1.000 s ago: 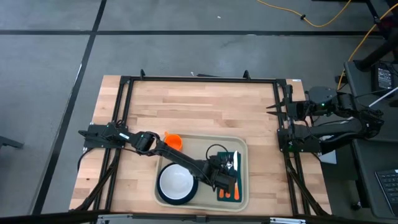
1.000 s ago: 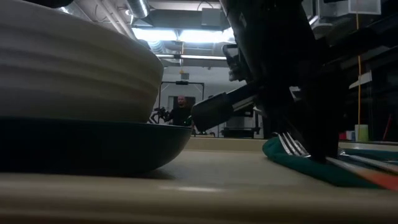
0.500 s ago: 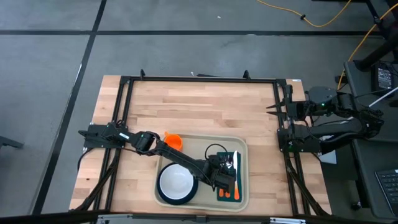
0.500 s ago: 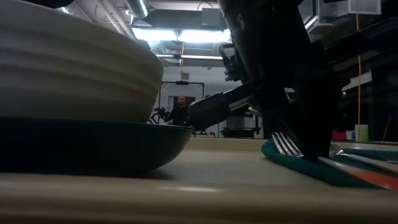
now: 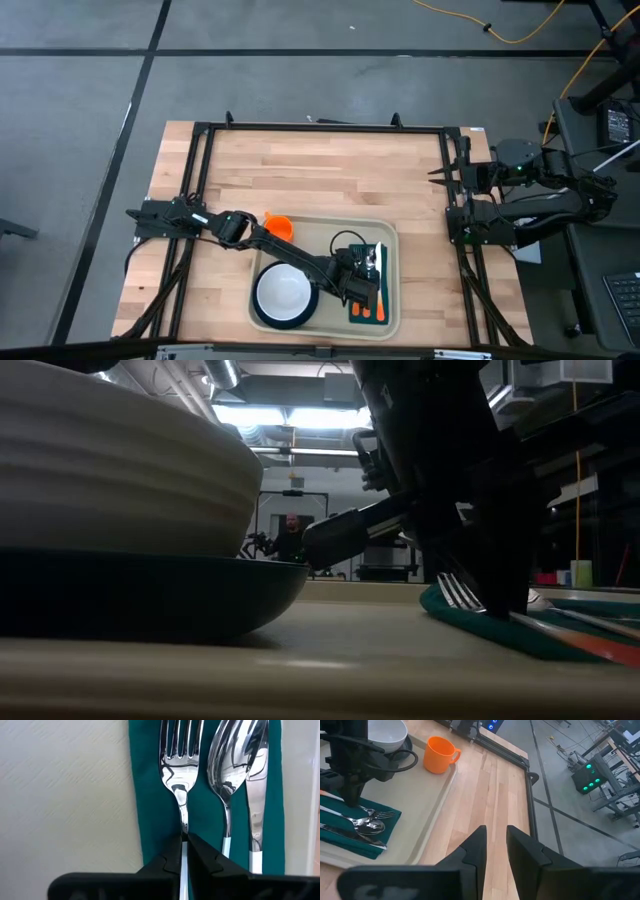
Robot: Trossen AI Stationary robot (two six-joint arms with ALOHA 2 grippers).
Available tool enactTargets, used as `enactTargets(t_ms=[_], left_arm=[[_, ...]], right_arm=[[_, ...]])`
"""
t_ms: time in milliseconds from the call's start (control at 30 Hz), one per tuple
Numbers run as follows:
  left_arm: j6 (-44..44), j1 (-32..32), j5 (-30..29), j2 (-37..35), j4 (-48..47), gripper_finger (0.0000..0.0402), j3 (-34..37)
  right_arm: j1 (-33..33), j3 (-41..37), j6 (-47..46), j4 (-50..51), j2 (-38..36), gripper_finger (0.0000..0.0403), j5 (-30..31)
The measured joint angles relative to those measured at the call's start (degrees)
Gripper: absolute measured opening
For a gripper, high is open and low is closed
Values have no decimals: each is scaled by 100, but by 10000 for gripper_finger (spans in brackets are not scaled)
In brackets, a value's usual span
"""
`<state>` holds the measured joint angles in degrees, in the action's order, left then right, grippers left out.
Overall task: Set up tray
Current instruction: Put the fork on the napkin to the left of the spoon, then return to Home Position
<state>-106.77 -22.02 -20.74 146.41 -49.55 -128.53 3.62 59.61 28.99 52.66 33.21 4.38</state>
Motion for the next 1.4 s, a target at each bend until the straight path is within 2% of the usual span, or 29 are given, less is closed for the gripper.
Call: enactTargets(t_ms=[233, 467, 733, 967, 1200, 1400], left_arm=[[300, 0, 73, 0, 129, 43, 7], [234, 7, 75, -5, 72, 81, 4], [100, 7, 29, -85, -223, 92, 6], [279, 76, -352, -525, -507, 93, 11], [1739, 225, -794, -1485, -454, 93, 9], [4262, 285, -1035, -2732, 31, 92, 8]], right_arm=[[0, 0, 0, 0, 0, 80, 0], [0, 0, 0, 3, 0, 80, -7], [2, 0, 0, 236, 0, 80, -20], [2, 0, 0, 319, 0, 80, -122], [2, 0, -48, 300, 0, 80, -124], [0, 0, -518, 97, 0, 80, -116]])
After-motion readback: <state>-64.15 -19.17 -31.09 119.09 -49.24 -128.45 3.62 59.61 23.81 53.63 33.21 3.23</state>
